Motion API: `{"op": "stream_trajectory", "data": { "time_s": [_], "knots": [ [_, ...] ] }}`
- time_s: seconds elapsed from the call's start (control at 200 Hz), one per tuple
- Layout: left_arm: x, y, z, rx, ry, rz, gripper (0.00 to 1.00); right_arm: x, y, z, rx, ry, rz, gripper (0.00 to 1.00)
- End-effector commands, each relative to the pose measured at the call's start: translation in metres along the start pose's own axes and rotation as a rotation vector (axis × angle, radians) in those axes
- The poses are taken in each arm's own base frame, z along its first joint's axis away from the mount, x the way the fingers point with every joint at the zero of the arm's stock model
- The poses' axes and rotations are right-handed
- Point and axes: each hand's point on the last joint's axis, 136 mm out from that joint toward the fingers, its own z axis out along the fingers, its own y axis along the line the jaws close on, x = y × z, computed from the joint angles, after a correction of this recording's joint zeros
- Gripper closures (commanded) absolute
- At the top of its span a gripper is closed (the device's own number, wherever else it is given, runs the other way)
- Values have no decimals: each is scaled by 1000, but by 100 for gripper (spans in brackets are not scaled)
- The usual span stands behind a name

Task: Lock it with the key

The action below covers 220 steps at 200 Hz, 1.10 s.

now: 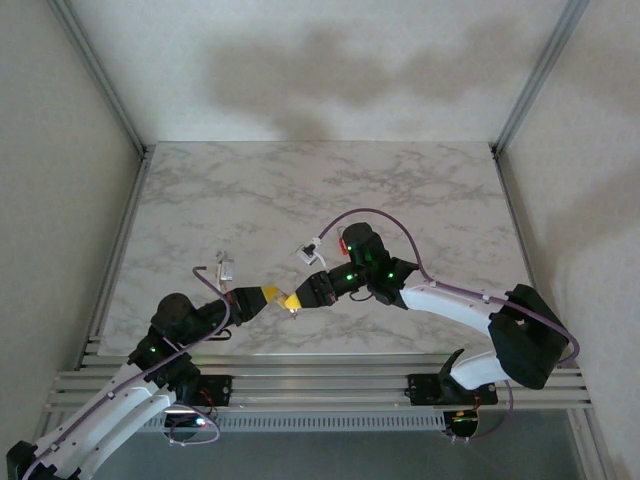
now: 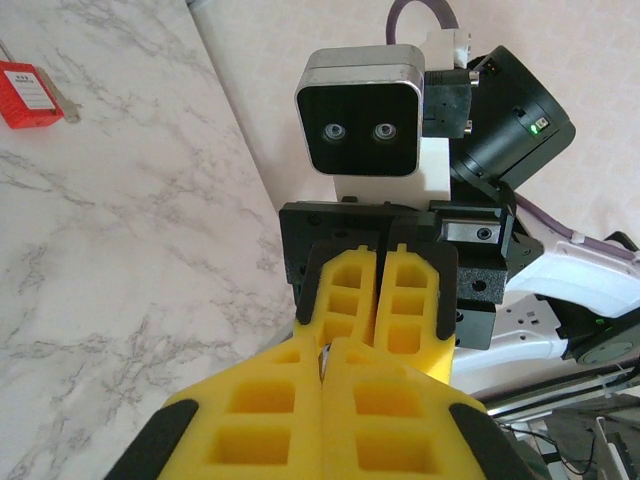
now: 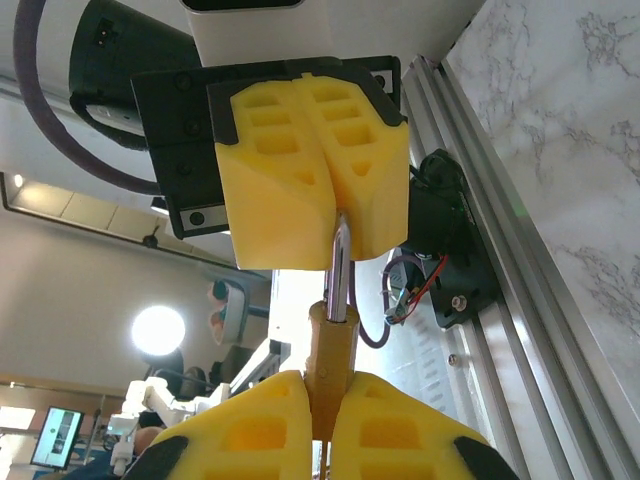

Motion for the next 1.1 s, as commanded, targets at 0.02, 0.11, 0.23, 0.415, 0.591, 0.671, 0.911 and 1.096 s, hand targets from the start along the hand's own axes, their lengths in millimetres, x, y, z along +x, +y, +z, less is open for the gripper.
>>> {"op": "stream_trajectory", "data": {
  "time_s": [0.02, 0.11, 0.23, 0.415, 0.591, 0.671, 0.911, 1.096],
  "knots": [
    [14, 17, 0, -36, 38, -47, 100, -25, 29, -4, -49, -44, -148, 100],
    [15, 16, 0, -30, 40, -53, 100, -29, 24, -4, -23, -55, -146, 100],
    [16, 15, 1, -25, 41, -52, 100, -34, 20, -2, -6, -69, -141, 100],
    [21, 15, 3, -12, 46, -65, 100, -40, 16, -1, 5, -87, -137, 100],
    [24, 13, 3, -7, 51, -62, 100, -45, 15, 0, 12, -99, -142, 100],
    [26, 14, 4, -6, 55, -62, 100, -47, 17, 0, -8, -105, -141, 100],
    [29, 14, 4, 2, 52, -64, 100, -61, 22, -10, -62, -161, -130, 100],
    [30, 12, 4, 24, 50, -71, 100, -65, 14, -11, -15, -172, -119, 100]
  ]
}}
